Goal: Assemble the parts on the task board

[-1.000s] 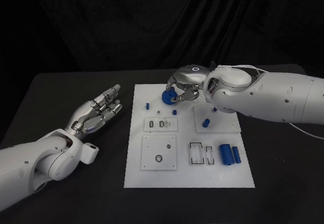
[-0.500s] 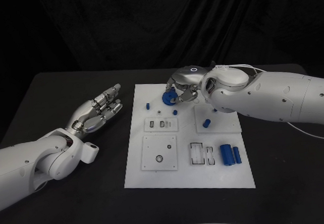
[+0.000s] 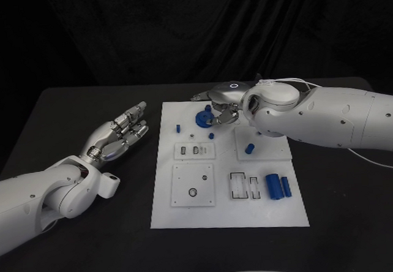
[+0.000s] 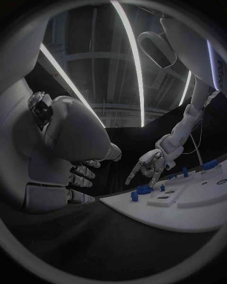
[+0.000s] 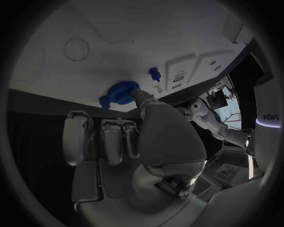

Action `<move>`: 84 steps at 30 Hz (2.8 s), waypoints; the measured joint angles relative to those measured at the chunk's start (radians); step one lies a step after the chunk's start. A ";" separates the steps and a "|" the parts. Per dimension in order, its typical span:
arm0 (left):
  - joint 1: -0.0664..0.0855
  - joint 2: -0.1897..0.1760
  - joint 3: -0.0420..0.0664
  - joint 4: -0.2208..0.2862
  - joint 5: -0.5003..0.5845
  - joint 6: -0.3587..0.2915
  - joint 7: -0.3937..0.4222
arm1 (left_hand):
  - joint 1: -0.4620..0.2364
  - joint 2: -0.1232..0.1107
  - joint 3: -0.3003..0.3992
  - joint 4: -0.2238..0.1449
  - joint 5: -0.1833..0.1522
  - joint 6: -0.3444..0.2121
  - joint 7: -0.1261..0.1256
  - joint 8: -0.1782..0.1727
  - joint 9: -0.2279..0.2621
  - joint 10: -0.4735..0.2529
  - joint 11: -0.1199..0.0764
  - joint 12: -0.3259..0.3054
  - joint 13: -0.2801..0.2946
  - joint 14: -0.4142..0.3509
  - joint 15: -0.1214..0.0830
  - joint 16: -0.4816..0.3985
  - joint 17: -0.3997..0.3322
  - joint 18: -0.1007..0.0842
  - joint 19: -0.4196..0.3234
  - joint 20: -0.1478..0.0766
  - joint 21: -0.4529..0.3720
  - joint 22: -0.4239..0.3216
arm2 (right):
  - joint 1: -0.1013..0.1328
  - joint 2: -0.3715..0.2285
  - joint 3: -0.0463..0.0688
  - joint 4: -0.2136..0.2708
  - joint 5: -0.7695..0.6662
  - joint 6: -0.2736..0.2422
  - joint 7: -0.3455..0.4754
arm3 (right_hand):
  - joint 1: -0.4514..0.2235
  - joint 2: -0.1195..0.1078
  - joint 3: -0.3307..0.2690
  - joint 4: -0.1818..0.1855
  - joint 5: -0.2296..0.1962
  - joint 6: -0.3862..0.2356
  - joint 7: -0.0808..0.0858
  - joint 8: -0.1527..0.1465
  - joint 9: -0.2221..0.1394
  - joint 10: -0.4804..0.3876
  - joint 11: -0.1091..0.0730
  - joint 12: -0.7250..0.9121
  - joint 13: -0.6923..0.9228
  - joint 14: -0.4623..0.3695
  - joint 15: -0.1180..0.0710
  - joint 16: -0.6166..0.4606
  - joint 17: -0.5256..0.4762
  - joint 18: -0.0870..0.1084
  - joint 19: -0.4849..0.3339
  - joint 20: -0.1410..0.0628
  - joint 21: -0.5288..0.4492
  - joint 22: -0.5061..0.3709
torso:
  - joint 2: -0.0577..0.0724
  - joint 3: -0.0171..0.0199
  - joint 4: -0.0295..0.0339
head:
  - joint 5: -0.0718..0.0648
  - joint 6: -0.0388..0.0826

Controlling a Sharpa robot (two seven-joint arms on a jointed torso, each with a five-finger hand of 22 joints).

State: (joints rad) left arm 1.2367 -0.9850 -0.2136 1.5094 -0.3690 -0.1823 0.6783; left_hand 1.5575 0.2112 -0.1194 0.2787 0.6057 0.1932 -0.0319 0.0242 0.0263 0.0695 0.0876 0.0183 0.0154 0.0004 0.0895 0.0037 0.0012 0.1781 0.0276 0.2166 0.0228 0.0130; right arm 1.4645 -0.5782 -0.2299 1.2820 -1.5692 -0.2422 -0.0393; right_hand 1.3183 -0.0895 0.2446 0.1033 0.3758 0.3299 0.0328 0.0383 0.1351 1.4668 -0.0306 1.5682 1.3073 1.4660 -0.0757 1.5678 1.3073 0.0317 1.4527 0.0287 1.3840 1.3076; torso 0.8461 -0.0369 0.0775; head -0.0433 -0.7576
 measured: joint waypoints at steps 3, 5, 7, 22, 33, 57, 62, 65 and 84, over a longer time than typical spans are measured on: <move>0.000 0.000 0.000 0.000 0.000 0.000 0.000 | 0.000 0.000 0.000 0.000 0.000 0.000 0.000 0.000 0.000 0.000 0.000 0.000 0.000 0.000 0.000 0.000 0.000 0.000 0.000 0.000 0.000 0.000 | 0.000 -0.003 0.000 0.000 0.000 -0.004 -0.003 | 0.000 0.000 0.002 0.002 0.000 -0.028 -0.002 0.000 -0.015 -0.003 -0.003 -0.005 0.000 0.000 0.000 0.000 0.000 0.000 -0.006 0.001 -0.010 0.000 | 0.000 0.0000 -0.0002 | 0.001 0.000; 0.000 -0.001 0.000 0.000 0.000 0.001 0.000 | 0.000 0.000 0.000 0.000 0.000 0.000 0.000 0.000 0.000 0.000 0.000 0.000 0.000 0.000 0.000 0.000 0.000 0.000 0.000 0.000 0.000 0.000 | 0.000 -0.010 0.000 0.001 0.000 -0.011 -0.003 | -0.001 0.000 0.006 0.006 0.000 -0.026 -0.001 0.000 -0.016 -0.004 -0.003 -0.005 0.000 0.000 0.000 0.000 0.000 0.000 -0.007 0.000 -0.011 0.000 | 0.000 0.0001 -0.0007 | 0.002 0.000; 0.000 -0.001 0.000 0.001 0.000 0.001 0.000 | 0.000 0.000 0.000 0.000 0.000 0.000 0.000 0.000 0.000 0.000 0.000 0.000 0.000 0.000 0.000 0.000 0.000 0.000 0.000 0.000 0.000 0.000 | 0.000 -0.019 0.000 0.004 0.000 -0.019 -0.003 | -0.009 0.000 0.004 0.015 0.000 -0.009 0.000 0.000 -0.014 -0.004 -0.004 -0.005 0.000 0.000 0.000 0.000 0.000 0.000 -0.007 0.000 -0.011 0.000 | 0.000 0.0003 -0.0008 | 0.003 0.000; 0.000 -0.013 0.000 0.006 0.000 0.001 0.000 | 0.000 0.000 0.000 0.000 0.000 0.004 0.004 0.000 0.000 0.000 0.000 0.000 0.000 0.000 0.000 0.000 0.000 0.000 0.000 0.000 0.000 0.000 | 0.038 -0.169 0.000 0.110 0.002 -0.134 0.010 | -0.091 0.018 -0.009 0.092 0.000 0.381 0.026 0.067 0.055 0.001 0.001 0.000 0.001 0.000 0.000 0.000 0.000 0.000 0.008 0.007 0.052 0.000 | 0.000 0.0009 -0.0012 | 0.010 0.004; 0.000 -0.018 0.000 0.007 0.000 0.000 0.000 | -0.004 -0.004 0.000 0.000 0.000 0.004 0.004 0.000 0.001 0.000 0.000 0.000 0.000 0.000 0.000 0.000 0.000 0.000 0.000 0.000 0.000 0.000 | 0.059 -0.338 -0.008 0.200 0.004 -0.125 -0.010 | -0.102 -0.004 -0.028 0.124 0.000 0.438 0.028 0.067 0.060 0.002 0.002 0.000 0.001 0.000 0.000 0.000 0.000 0.000 0.011 0.010 0.125 0.000 | -0.002 0.0010 -0.0034 | 0.011 0.006; -0.001 -0.014 0.000 0.005 0.000 0.001 0.000 | -0.008 0.000 0.003 0.003 0.004 0.004 0.004 0.000 0.001 0.000 0.000 0.000 0.000 0.000 0.000 0.000 0.000 0.000 0.000 0.000 0.000 0.000 | 0.034 -0.481 -0.020 0.228 0.007 -0.081 -0.060 | -0.085 -0.036 -0.078 0.180 -0.276 0.451 0.022 0.053 0.059 0.001 0.002 0.000 0.000 0.000 -0.004 0.000 0.000 -0.017 0.014 0.007 0.157 0.000 | -0.002 0.0019 -0.0041 | 0.009 0.003; -0.001 -0.014 0.000 0.004 0.000 0.001 0.000 | -0.008 0.000 0.003 0.003 0.004 0.004 0.004 0.000 0.001 0.000 0.000 0.000 0.000 0.000 0.000 0.000 0.000 0.000 0.000 0.000 0.000 0.000 | 0.028 -0.501 -0.020 0.242 0.007 -0.081 -0.062 | -0.086 -0.045 -0.086 0.187 -0.318 0.456 0.020 0.053 0.061 0.001 0.002 0.000 0.000 0.000 -0.004 0.000 0.000 -0.017 0.014 0.007 0.168 0.000 | -0.001 0.0018 -0.0021 | 0.007 0.004; -0.001 -0.014 0.000 0.004 0.000 0.001 0.000 | -0.008 0.000 0.003 0.003 0.004 0.004 0.004 0.000 0.001 0.000 0.000 0.000 0.000 0.000 0.000 0.000 0.000 0.000 0.000 0.000 0.000 0.000 | 0.025 -0.509 -0.020 0.247 0.008 -0.081 -0.063 | -0.086 -0.045 -0.091 0.188 -0.318 0.456 0.020 0.053 0.061 0.001 0.002 0.000 0.000 0.000 -0.004 0.000 0.000 -0.017 0.014 0.007 0.168 0.000 | -0.001 0.0013 -0.0012 | 0.005 0.004; -0.001 -0.012 0.000 0.004 0.000 0.002 0.000 | -0.008 0.000 0.003 0.003 0.004 0.004 0.004 0.000 0.001 0.000 0.000 0.000 0.000 0.000 0.000 0.000 0.000 0.000 0.000 0.000 0.000 0.000 | 0.007 -0.536 -0.020 0.263 0.009 -0.084 -0.059 | -0.035 -0.051 -0.089 0.185 -0.249 0.490 0.019 0.049 0.073 0.001 0.002 0.000 0.000 0.000 -0.004 0.000 0.000 -0.016 0.014 0.007 0.168 0.000 | -0.001 0.0004 -0.0027 | 0.009 -0.002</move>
State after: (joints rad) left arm 1.2355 -0.9967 -0.2137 1.5134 -0.3691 -0.1801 0.6785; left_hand 1.5495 0.2113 -0.1167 0.2814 0.6094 0.1968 -0.0283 0.0242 0.0268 0.0695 0.0876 0.0184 0.0155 0.0004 0.0895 0.0037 0.0016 0.1782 0.0276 0.2166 0.0227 0.0130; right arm 1.4714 -1.1145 -0.2501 1.5446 -1.5605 -0.3265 -0.0981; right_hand 1.2833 -0.1402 0.1559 0.2881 0.1270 0.8196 0.0514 0.0871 0.2083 1.4683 -0.0284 1.5683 1.3075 1.4660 -0.0794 1.5678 1.3073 0.0155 1.4670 0.0358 1.5516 1.3078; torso 0.8446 -0.0365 0.0748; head -0.0345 -0.7594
